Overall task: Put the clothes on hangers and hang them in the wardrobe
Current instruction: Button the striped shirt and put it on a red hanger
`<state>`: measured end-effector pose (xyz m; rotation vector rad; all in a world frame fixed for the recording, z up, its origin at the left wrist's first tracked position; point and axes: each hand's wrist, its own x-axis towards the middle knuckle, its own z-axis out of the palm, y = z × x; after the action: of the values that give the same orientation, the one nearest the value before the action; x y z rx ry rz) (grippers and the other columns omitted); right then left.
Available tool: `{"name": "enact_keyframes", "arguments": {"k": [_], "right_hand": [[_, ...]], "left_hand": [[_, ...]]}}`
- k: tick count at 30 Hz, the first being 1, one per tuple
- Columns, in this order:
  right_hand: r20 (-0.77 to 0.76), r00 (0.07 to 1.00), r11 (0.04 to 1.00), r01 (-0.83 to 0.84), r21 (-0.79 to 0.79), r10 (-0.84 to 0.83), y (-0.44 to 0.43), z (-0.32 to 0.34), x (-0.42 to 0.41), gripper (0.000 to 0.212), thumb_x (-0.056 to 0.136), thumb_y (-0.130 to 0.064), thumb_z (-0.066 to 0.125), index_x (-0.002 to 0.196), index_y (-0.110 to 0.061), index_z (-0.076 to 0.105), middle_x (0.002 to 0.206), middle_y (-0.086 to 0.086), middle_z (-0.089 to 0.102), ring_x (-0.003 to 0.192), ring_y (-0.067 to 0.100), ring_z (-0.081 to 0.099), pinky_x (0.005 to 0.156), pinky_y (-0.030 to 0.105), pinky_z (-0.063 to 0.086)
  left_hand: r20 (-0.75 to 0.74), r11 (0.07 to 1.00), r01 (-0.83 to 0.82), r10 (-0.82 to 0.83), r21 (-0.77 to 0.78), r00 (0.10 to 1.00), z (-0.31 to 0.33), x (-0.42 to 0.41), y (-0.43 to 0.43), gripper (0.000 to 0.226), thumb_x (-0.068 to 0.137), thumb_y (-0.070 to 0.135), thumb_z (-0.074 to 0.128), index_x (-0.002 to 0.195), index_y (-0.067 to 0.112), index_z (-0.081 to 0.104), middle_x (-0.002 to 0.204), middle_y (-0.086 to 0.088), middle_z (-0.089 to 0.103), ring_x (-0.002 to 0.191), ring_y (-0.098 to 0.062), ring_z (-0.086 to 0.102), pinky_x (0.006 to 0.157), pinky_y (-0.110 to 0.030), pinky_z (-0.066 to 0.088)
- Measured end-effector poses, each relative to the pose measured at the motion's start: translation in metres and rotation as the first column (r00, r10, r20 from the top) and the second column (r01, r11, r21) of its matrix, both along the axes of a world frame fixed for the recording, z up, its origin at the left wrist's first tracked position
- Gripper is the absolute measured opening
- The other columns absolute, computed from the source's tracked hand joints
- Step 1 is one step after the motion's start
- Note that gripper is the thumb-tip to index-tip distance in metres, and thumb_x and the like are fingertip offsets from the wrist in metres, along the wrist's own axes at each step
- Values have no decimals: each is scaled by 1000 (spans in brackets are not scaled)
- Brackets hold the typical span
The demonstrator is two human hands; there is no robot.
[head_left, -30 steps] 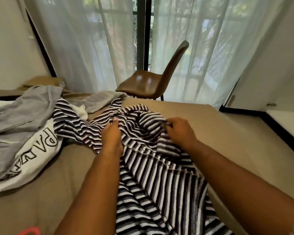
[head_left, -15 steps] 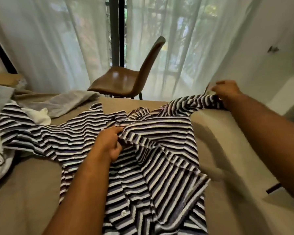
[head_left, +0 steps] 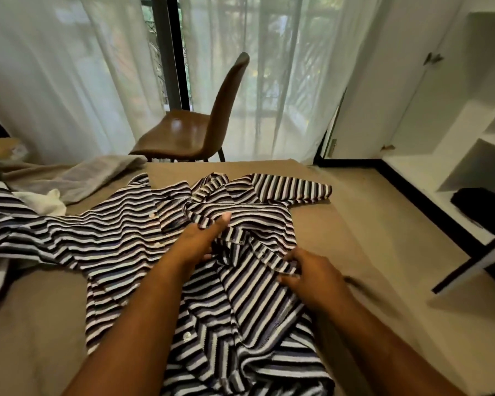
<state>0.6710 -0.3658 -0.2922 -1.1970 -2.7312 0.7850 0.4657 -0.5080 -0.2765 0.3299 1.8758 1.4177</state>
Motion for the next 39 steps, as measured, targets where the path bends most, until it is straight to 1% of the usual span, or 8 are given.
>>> {"name": "enact_keyframes", "arguments": {"k": [5, 8, 11, 15, 21, 29, 34, 39], "right_hand": [[-488, 867, 963, -39, -266, -100, -12, 38, 6, 8, 92, -27, 71, 90, -20, 73, 84, 0, 75, 85, 24, 72, 74, 36, 57], [-574, 817, 639, -412, -650, -56, -35, 72, 13, 21, 98, -26, 64, 113, -17, 75, 105, 6, 77, 96, 19, 72, 89, 37, 58], [-588, 809, 597, -468, -651, -7, -39, 80, 28, 27, 101, -32, 58, 120, -22, 73, 102, 0, 75, 91, 14, 68, 83, 31, 56], [-549, 831, 847, -350, -400, 84, -27, 70, 60, 20, 96, -30, 68, 116, -30, 71, 100, -5, 73, 87, 9, 66, 76, 24, 54], [-114, 868, 863, -494, -107, 482, -36, 33, 102, 126, 57, -80, 77, 158, -37, 17, 157, -6, 33, 143, 9, 31, 120, 29, 29], [-362, 931, 999, -26, 46, 41, -25, 35, 140, 68, 75, -11, 58, 136, -40, 51, 121, 6, 71, 111, 29, 67, 90, 33, 54], [212, 976, 999, 51, -11, -48, -10, 24, 193, 65, 79, -31, 51, 143, -39, 46, 141, 5, 59, 126, 28, 58, 101, 34, 48], [344, 933, 993, -81, -86, 106, -20, 23, 190, 79, 82, -54, 53, 155, -32, 32, 155, 9, 44, 138, 30, 46, 111, 36, 41]], "left_hand": [[-94, 772, 570, -613, -282, 784, 35, 53, -13, 82, 66, 84, 66, 131, 34, 54, 138, 1, 58, 125, -20, 57, 108, -41, 45], [-197, 648, 718, -762, -255, 617, 44, 99, -19, 71, 77, 48, 83, 139, 32, 53, 136, 12, 62, 123, -5, 58, 108, -28, 47], [-373, 883, 418, -468, -211, 801, 26, 134, -21, 33, 94, 14, 65, 124, 27, 67, 119, 0, 72, 96, -11, 70, 81, -32, 61], [8, 998, 8, -9, 55, 1000, 39, 151, -35, 21, 99, 11, 53, 117, 15, 64, 104, -8, 74, 84, -29, 74, 64, -46, 62], [153, 946, -195, 160, 259, 975, 69, 180, -39, 28, 83, -12, 41, 105, -14, 58, 84, -22, 63, 74, -32, 63, 67, -41, 57], [211, 905, -36, -60, 425, 976, 67, 219, -16, 34, 93, -9, 34, 116, -13, 59, 115, -29, 70, 104, -42, 70, 89, -51, 59], [83, 895, 447, -447, 21, 891, 37, 242, -18, 10, 103, 11, 51, 107, 12, 60, 104, -11, 68, 94, -31, 67, 68, -32, 52], [-181, 420, 627, -894, -656, 409, 39, 222, -32, 40, 89, 58, 67, 108, 22, 67, 101, -3, 72, 88, -18, 65, 78, -30, 50]]}}
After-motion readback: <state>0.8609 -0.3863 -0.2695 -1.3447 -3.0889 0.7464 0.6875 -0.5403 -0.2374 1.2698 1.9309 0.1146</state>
